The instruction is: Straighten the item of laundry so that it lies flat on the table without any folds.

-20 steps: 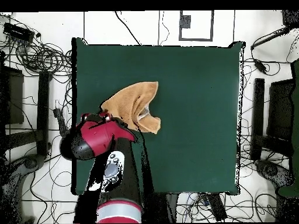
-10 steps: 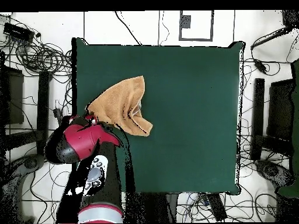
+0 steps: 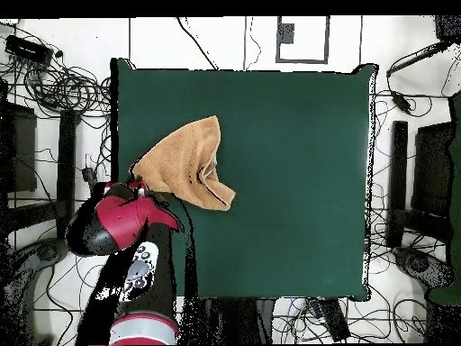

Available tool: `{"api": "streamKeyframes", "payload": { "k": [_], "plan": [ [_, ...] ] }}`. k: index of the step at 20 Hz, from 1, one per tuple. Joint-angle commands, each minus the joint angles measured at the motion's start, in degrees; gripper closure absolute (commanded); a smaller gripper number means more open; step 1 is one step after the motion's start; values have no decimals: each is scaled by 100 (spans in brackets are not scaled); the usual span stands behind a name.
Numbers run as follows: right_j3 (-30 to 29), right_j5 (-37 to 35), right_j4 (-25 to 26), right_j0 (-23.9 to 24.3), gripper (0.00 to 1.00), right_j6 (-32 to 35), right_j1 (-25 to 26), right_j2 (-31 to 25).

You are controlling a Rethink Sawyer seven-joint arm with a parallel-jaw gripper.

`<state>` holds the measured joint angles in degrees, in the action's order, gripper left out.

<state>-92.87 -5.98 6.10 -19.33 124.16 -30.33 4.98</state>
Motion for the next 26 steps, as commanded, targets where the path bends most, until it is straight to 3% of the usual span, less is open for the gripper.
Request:
{"api": "streamKeyframes", "payload": {
  "k": [1, 7, 12, 15, 19, 21, 23, 24, 25, 26],
  "plan": [
    [-449, -123, -576, -245, 100, 1326, 15, -108],
    [-595, -188, -828, -305, 100, 1343, -141, -194],
    [-726, -921, -1356, -776, 100, 1642, -568, 37],
    [-946, -1495, -1498, -678, 100, 1434, -1051, -106],
    [-1863, -2223, -1536, -77, 100, 672, -2220, -537],
    [-2035, -2542, -1491, 107, 100, 325, -2539, -567],
    [-2036, -1944, -1401, 230, 100, 332, -2275, -698],
    [-1942, -1106, -1305, 281, 100, 558, -1828, -857],
    [-1607, -40, -1127, 104, 100, 972, -1205, -737],
    [-1353, 462, -1082, -230, 100, 1238, -941, -361]
  ]
}}
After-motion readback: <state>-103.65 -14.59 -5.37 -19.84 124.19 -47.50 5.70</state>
